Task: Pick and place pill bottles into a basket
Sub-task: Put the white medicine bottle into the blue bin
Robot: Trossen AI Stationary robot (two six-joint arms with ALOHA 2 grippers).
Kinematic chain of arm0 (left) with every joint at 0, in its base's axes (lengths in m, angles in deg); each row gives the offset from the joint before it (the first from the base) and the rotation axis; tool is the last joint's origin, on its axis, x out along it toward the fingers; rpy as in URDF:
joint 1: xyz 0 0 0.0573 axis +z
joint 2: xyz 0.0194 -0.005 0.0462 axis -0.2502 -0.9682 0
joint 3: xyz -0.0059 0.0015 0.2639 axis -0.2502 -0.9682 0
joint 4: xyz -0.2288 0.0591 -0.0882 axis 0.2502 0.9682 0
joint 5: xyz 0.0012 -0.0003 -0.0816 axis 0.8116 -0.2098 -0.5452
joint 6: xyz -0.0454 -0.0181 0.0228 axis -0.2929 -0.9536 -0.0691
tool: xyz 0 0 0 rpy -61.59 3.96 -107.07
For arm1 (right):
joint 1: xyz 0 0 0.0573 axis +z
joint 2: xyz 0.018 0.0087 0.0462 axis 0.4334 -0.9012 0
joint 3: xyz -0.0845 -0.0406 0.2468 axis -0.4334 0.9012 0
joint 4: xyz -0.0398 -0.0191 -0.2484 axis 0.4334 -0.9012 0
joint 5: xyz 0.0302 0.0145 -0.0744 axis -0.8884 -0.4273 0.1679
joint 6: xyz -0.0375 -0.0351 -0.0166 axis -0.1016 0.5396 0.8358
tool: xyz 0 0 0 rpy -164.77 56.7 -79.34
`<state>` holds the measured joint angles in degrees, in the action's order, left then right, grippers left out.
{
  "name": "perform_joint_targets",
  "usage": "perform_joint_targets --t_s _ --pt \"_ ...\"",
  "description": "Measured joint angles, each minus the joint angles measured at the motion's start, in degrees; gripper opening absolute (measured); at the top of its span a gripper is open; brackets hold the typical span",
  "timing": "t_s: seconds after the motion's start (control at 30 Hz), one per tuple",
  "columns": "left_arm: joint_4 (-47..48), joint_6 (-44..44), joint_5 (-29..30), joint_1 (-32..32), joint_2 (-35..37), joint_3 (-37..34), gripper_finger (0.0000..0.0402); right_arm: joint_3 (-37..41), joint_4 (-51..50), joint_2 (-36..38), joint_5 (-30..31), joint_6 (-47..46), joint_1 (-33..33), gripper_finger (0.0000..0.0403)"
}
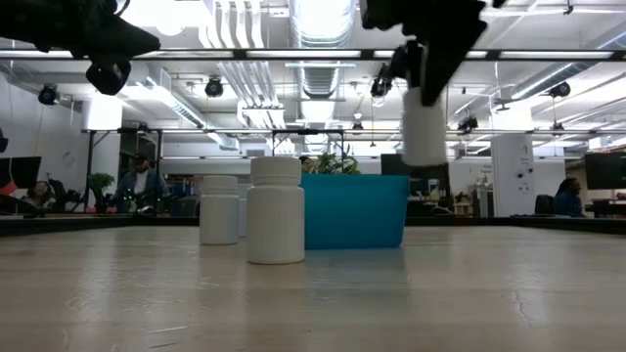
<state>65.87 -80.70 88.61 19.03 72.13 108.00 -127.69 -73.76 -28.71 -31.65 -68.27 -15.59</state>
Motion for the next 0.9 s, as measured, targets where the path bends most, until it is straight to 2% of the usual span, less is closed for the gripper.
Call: perform_joint_targets --t_s 0.37,0.9 --pt "0.1 0.0 0.0 0.0 0.9 0.0 0.0008 -3.6 -0.1 -0.1 1.4 7.4 -6.8 0.0149" --pt "0.2 0.0 0.2 0.0 0.9 0.0 0.0008 -3.7 5.1 -0.5 -0.5 11.7 -10.7 0.0149"
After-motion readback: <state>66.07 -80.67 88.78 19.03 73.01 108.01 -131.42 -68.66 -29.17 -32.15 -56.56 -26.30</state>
